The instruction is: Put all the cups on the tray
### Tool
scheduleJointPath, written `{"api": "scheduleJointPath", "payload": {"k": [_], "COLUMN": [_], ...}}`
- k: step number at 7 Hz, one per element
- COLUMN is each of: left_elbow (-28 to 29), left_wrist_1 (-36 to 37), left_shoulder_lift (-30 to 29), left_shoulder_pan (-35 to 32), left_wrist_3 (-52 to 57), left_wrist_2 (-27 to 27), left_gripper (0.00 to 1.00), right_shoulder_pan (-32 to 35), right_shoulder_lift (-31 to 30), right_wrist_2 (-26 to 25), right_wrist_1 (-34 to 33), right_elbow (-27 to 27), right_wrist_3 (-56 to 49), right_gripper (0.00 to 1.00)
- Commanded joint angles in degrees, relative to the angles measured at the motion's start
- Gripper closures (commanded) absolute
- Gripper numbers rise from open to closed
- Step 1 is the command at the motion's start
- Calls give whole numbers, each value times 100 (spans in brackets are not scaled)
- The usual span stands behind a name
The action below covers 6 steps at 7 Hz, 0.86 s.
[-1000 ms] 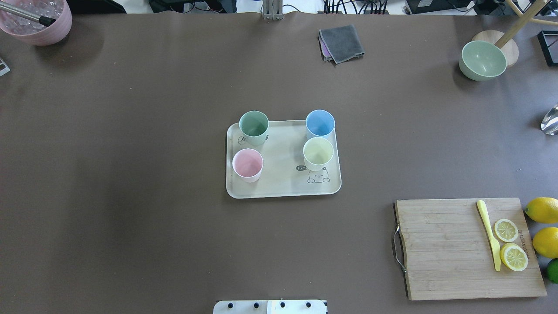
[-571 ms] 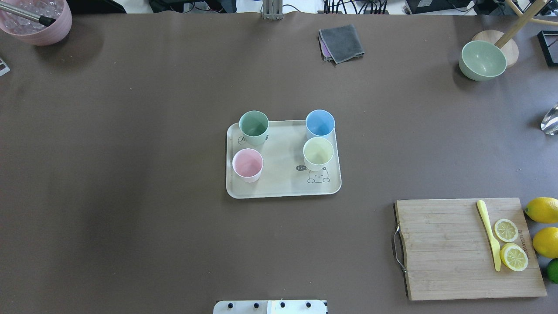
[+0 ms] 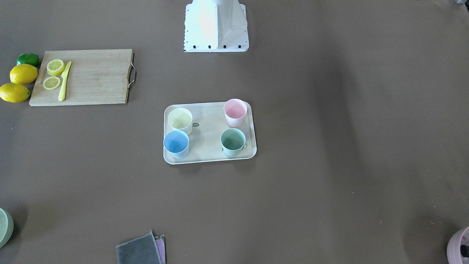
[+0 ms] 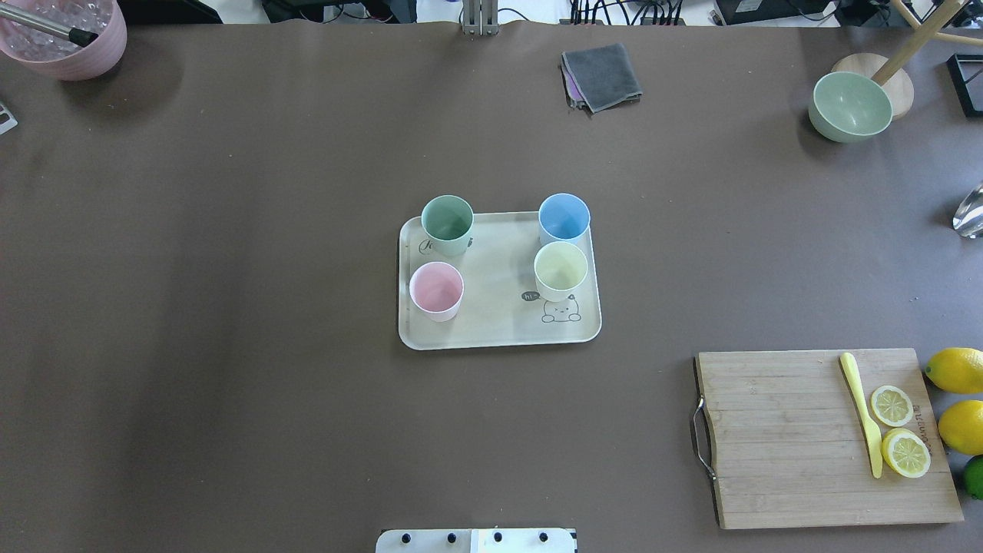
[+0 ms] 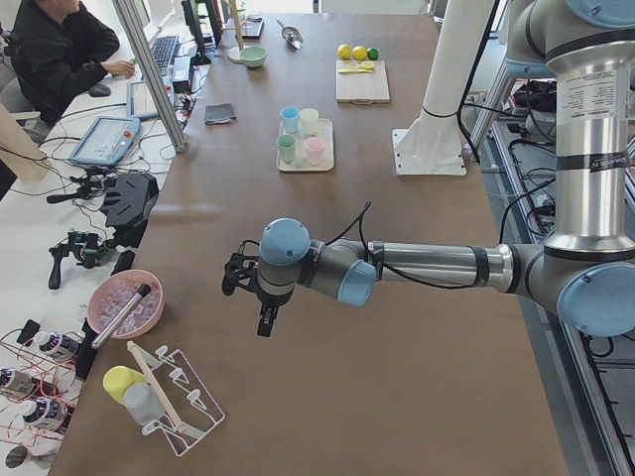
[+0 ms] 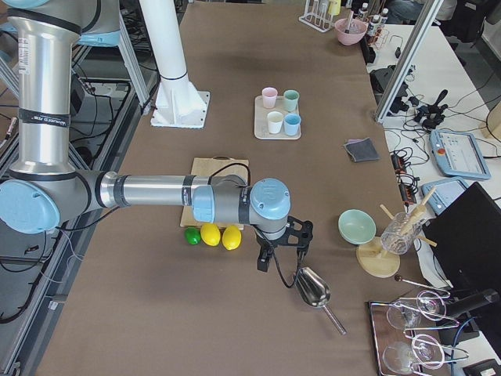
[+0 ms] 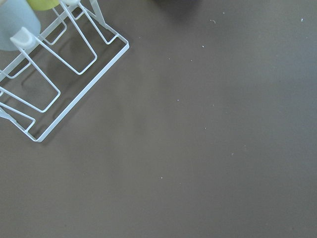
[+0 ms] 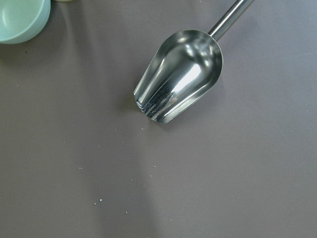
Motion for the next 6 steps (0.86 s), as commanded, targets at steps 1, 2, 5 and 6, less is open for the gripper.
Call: {"api": "scheduleJointPath", "payload": {"k": [1, 2, 5, 6], "left_elbow": [-42, -52, -104, -104], "left_wrist_1": [207, 418, 429, 429], "left_shoulder_lift": [-156, -305, -360, -351], "left_shoulder_pan": [-5, 12, 56, 56], "left_wrist_3": [-17, -96, -563, -563], "left_wrist_2": [19, 36, 362, 362], "left_gripper": [2, 2, 2, 2], "right_shoulder_pan": [-13, -13, -136, -145], "right_shoulder_lift": [40, 31, 57, 57], "right_wrist_2": [-70, -35, -52, -52], "right_wrist_1": [-11, -11, -2, -2], "right_elbow": [16, 16, 16, 16], "right_wrist_3": [17, 26, 26, 26], "right_gripper": [0, 0, 0, 0]}}
